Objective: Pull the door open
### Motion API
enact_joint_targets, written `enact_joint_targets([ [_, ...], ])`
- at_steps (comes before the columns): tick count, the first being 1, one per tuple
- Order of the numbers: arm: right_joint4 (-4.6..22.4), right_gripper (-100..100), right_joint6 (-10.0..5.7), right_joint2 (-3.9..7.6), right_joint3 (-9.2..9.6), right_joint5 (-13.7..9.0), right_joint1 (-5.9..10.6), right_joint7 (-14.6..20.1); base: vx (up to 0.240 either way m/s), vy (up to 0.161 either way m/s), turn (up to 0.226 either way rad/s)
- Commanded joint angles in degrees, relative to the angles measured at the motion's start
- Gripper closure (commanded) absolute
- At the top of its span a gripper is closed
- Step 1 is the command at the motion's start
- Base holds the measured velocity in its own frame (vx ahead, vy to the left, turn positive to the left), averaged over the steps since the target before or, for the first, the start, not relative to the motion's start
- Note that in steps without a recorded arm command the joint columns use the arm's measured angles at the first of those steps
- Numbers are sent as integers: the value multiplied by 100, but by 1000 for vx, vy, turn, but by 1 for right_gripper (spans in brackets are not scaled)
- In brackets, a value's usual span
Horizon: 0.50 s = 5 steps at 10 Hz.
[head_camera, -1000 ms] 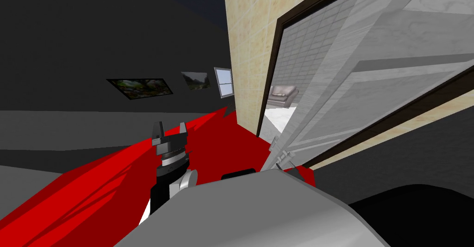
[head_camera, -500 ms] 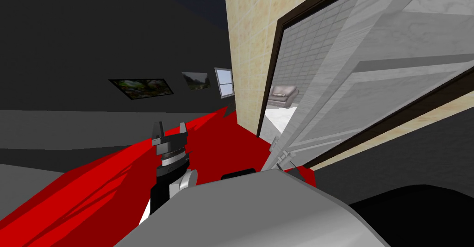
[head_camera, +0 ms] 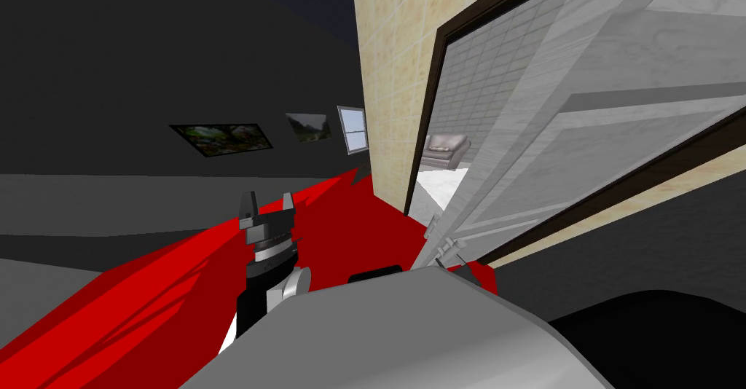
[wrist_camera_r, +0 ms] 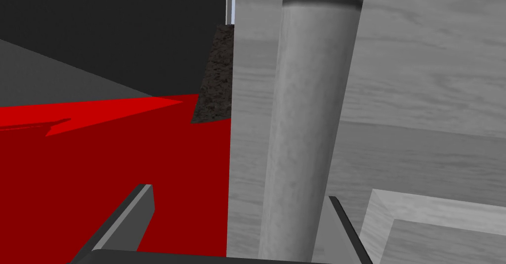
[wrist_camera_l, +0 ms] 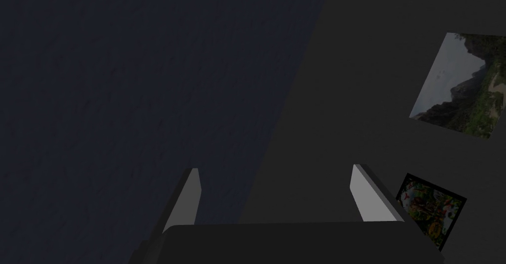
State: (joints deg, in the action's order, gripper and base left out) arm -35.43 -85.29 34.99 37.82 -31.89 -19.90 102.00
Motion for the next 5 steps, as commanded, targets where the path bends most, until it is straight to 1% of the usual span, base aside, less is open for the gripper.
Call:
enact_joint_targets([
  [1,55,100,-37,-216,174,126,44,31,-5,1,6],
  [3,55,100,-37,-216,174,126,44,31,-3,6,-3],
  [4,207,100,-37,-216,174,126,44,31,19,1,14],
  [5,263,100,-37,-216,174,126,44,31,15,0,7],
])
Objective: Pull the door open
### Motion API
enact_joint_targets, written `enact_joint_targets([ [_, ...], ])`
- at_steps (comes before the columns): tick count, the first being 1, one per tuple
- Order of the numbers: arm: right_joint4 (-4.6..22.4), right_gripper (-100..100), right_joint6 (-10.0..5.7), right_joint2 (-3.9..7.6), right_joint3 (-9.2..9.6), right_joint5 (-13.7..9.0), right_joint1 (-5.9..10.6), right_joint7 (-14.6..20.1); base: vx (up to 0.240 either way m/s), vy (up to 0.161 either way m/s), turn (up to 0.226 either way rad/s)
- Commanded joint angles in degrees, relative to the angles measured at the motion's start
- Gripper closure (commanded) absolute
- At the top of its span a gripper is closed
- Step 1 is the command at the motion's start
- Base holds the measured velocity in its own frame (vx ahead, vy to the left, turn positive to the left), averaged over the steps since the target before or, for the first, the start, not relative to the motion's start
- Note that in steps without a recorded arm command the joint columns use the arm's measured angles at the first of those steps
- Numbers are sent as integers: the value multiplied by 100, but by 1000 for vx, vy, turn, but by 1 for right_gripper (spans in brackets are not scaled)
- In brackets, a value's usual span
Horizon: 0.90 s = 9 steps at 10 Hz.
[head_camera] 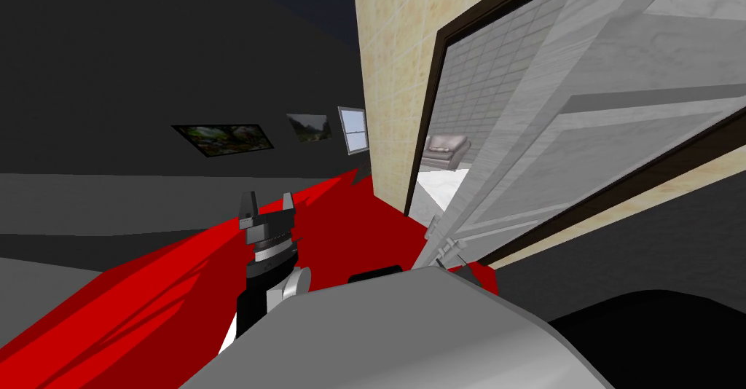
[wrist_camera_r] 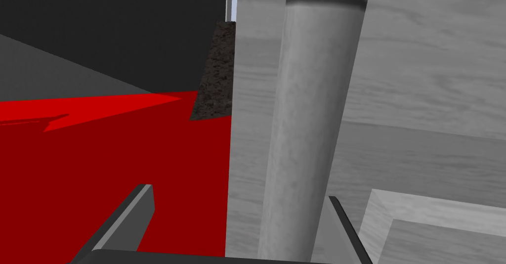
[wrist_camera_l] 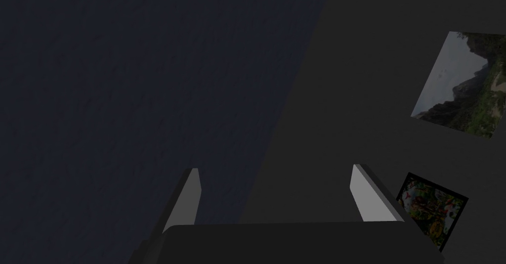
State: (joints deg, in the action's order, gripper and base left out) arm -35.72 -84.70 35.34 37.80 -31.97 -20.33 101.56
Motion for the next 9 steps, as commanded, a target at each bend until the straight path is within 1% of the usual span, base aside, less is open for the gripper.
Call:
enact_joint_targets([
  [1,84,100,-96,-251,175,134,87,74,-3,-9,-20],
  [2,84,100,-96,-251,175,134,87,74,-7,0,1],
  [3,53,100,-75,-31,137,-161,55,-5,25,3,88],
  [5,24,100,-112,-10,284,-341,30,-62,43,15,102],
  [9,-13,100,-159,17,467,-566,-2,-133,29,16,54],
])
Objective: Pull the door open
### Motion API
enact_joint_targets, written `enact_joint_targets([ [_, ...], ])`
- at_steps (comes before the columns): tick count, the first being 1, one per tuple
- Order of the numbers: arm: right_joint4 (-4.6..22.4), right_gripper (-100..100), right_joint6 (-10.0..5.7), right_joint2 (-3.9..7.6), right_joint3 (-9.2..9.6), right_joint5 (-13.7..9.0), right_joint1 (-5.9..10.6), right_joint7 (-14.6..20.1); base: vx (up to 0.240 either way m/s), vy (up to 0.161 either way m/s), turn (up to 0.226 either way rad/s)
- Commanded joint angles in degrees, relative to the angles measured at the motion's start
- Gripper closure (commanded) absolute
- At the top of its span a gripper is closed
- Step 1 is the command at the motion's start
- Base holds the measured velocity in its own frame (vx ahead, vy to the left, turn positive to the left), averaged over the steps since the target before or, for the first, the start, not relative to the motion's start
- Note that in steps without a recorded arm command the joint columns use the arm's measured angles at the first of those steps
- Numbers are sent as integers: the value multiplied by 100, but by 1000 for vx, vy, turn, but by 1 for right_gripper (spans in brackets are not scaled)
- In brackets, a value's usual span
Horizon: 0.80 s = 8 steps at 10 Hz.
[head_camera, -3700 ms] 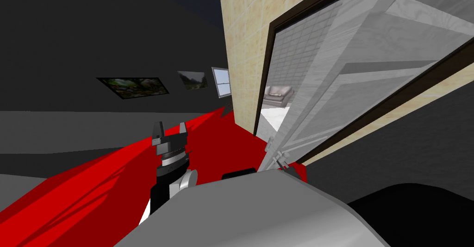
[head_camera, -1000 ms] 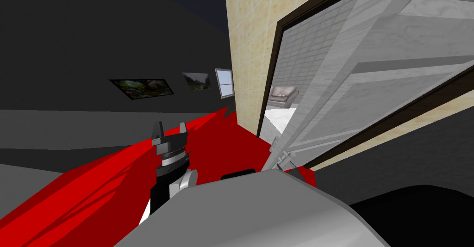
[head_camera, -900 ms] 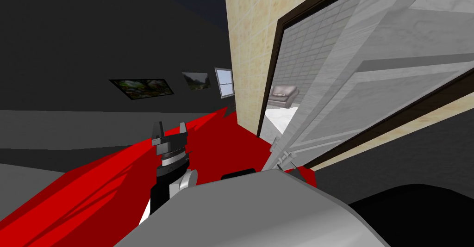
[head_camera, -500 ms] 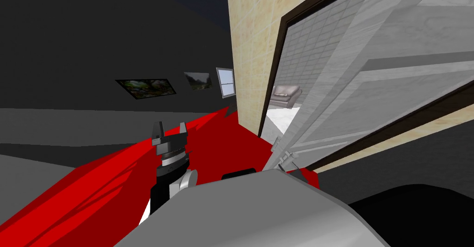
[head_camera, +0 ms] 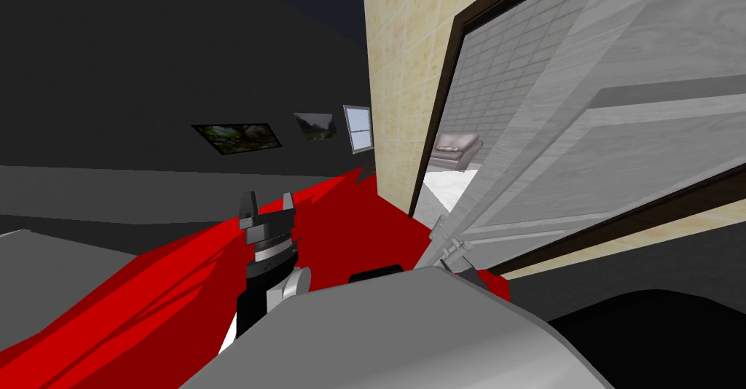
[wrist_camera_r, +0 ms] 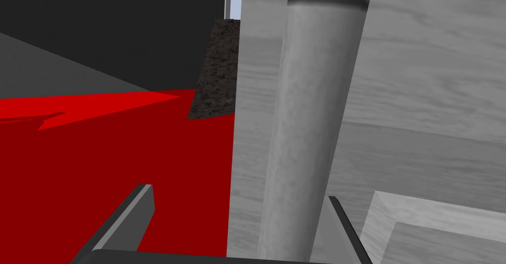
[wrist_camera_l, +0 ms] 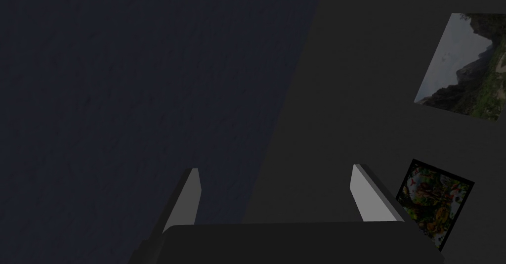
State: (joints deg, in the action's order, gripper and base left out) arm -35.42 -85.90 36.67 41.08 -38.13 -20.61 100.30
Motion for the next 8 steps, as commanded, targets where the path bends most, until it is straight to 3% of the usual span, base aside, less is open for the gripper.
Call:
enact_joint_targets([
  [1,-49,100,-46,-112,167,16,21,-17,14,5,52],
  [3,-67,100,-72,-99,259,-96,5,-52,12,2,50],
  [8,-17,100,-72,-99,259,-96,5,-52,2,3,1],
])
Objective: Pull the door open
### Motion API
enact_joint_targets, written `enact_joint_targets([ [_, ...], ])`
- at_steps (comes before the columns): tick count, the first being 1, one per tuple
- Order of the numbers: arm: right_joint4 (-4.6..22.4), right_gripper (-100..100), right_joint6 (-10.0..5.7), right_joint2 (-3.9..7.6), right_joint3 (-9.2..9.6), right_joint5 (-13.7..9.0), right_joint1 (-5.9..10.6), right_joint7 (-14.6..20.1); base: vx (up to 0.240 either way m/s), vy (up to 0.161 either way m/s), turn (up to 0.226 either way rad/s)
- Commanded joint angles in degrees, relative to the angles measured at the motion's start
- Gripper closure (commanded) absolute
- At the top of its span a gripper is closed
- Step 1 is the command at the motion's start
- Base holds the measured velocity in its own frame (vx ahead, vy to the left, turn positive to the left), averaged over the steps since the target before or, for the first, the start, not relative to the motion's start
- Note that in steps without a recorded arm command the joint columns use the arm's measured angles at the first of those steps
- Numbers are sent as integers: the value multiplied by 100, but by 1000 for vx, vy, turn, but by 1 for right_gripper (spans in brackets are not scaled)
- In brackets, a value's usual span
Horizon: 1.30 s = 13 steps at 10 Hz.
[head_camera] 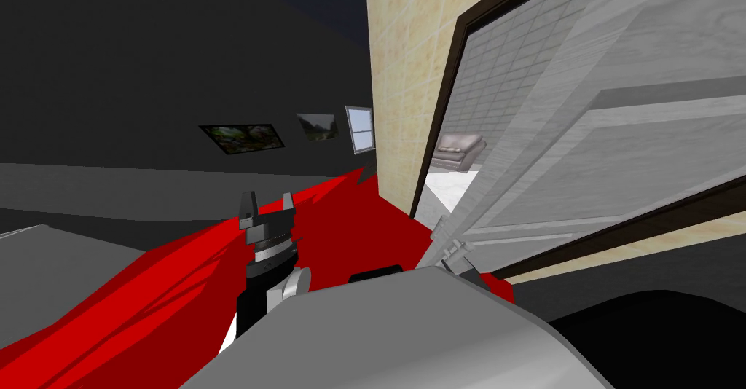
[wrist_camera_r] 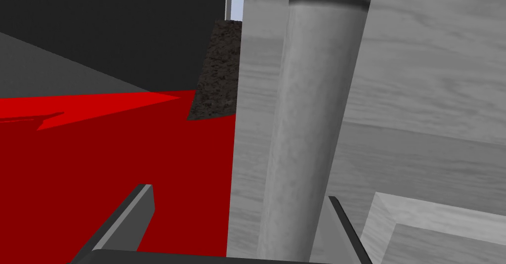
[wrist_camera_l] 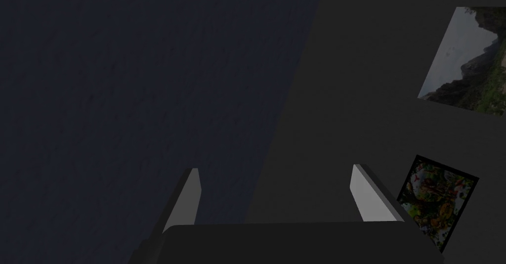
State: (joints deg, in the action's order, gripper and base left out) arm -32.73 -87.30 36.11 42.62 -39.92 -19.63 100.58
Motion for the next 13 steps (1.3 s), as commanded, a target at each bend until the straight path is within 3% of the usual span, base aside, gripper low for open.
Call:
enact_joint_targets([
  [1,-286,100,68,-43,104,84,-92,-80,-1,5,16],
  [4,-336,100,68,-43,104,84,-92,-80,0,2,-6],
  [5,-346,100,111,131,25,-18,-181,-67,-38,-56,-36],
  [7,-154,100,-14,64,80,2,-173,4,-79,-69,-22],
  [9,320,100,-361,-102,218,51,-152,177,-124,-95,-44],
  [13,772,100,-768,-260,349,98,-132,338,-108,-73,-24],
])
